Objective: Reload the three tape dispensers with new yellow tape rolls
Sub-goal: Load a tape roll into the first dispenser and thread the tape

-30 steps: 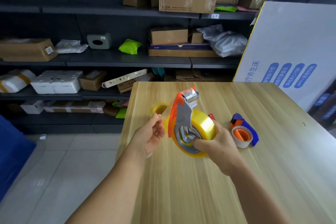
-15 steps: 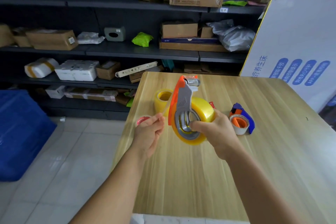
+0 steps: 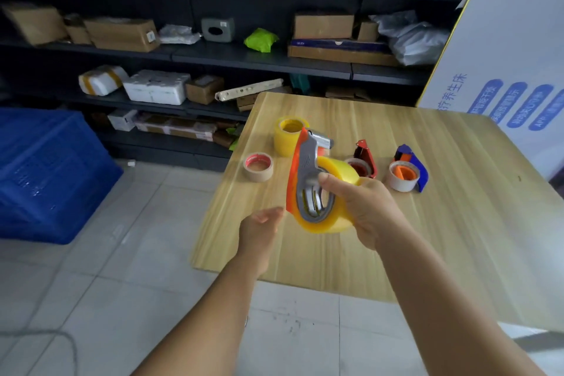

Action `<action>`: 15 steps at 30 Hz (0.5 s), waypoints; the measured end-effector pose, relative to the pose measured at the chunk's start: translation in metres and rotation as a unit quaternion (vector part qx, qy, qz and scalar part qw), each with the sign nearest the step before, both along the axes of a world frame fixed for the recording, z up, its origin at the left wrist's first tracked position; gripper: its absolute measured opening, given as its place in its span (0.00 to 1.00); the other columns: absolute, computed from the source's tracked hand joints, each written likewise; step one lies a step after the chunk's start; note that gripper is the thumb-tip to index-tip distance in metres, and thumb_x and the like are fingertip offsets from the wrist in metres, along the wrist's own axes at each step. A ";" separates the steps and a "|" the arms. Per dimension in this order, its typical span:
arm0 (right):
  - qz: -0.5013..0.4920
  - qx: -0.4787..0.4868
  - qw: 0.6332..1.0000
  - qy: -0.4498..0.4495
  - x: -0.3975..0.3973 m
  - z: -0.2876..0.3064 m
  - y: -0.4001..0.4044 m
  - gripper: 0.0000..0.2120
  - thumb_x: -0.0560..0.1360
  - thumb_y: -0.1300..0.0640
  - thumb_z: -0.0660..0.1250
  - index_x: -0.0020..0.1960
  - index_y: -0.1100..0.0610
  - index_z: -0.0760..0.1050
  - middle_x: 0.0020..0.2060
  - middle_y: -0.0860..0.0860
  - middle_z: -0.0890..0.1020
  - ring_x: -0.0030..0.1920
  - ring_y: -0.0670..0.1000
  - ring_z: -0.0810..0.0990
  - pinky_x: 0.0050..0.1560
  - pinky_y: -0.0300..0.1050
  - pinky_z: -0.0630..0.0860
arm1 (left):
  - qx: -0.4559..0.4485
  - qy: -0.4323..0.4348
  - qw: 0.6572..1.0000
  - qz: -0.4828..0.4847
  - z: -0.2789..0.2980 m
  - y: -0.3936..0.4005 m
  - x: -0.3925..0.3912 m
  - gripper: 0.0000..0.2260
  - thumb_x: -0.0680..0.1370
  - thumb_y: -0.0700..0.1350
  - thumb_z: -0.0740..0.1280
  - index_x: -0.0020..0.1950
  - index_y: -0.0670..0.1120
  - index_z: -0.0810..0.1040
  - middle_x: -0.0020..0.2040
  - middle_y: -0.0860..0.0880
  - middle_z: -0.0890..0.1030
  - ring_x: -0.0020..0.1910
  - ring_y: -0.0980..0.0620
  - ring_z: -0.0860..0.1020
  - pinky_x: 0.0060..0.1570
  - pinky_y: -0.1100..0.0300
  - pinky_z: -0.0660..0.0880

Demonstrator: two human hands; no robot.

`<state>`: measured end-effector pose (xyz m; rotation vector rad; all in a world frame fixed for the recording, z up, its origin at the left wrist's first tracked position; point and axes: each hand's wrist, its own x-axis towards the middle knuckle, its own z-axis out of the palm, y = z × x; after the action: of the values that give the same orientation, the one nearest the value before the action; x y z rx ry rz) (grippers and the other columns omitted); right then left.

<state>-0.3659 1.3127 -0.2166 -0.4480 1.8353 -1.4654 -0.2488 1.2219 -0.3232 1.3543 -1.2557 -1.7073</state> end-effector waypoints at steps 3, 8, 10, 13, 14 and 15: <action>-0.013 0.016 0.999 -0.039 0.012 -0.003 -0.001 0.21 0.64 0.48 0.79 0.49 0.61 0.78 0.46 0.58 0.84 0.47 0.56 0.82 0.54 0.55 0.78 | 0.025 -0.009 1.000 0.001 -0.012 0.016 0.021 0.07 0.75 0.46 0.71 0.49 0.43 0.82 0.45 0.46 0.82 0.40 0.56 0.75 0.38 0.67 0.70; -0.015 0.037 0.994 -0.101 0.033 -0.029 -0.017 0.49 0.42 0.38 0.82 0.59 0.59 0.77 0.54 0.57 0.83 0.52 0.59 0.83 0.57 0.61 0.78 | 0.062 -0.045 0.997 -0.010 -0.040 0.034 0.053 0.07 0.76 0.49 0.69 0.44 0.47 0.84 0.37 0.52 0.79 0.35 0.57 0.74 0.35 0.66 0.70; -0.028 0.044 0.990 -0.132 0.043 -0.038 -0.025 0.48 0.45 0.39 0.79 0.62 0.57 0.74 0.55 0.56 0.82 0.53 0.59 0.82 0.58 0.61 0.77 | 0.063 -0.054 0.996 -0.019 -0.046 0.041 0.060 0.08 0.76 0.48 0.68 0.39 0.50 0.83 0.36 0.54 0.80 0.36 0.56 0.74 0.38 0.64 0.71; -0.058 0.078 0.986 -0.136 0.066 -0.034 -0.031 0.32 0.62 0.41 0.69 0.61 0.56 0.72 0.51 0.55 0.78 0.53 0.57 0.79 0.58 0.54 0.76 | 0.093 -0.048 0.994 -0.012 -0.050 0.046 0.069 0.09 0.76 0.47 0.68 0.36 0.51 0.82 0.36 0.54 0.80 0.37 0.55 0.74 0.43 0.62 0.71; -0.064 0.086 0.986 -0.131 0.070 -0.036 -0.033 0.25 0.69 0.44 0.66 0.60 0.57 0.72 0.48 0.55 0.77 0.51 0.56 0.77 0.55 0.52 0.74 | 0.109 -0.043 0.993 -0.007 -0.052 0.046 0.072 0.09 0.76 0.46 0.68 0.36 0.50 0.81 0.36 0.53 0.80 0.38 0.54 0.74 0.44 0.62 0.71; -0.071 0.096 0.985 -0.124 0.072 -0.042 -0.035 0.18 0.74 0.48 0.64 0.58 0.58 0.70 0.45 0.55 0.75 0.49 0.55 0.75 0.53 0.52 0.74 | 0.125 -0.039 0.991 -0.003 -0.053 0.046 0.074 0.09 0.76 0.46 0.69 0.36 0.49 0.81 0.36 0.51 0.80 0.38 0.52 0.74 0.44 0.61 0.70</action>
<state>-0.2937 1.2779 -0.2581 -0.0379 1.8123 -1.3526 -0.1747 1.2679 -0.3761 1.5766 -1.1152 -1.8806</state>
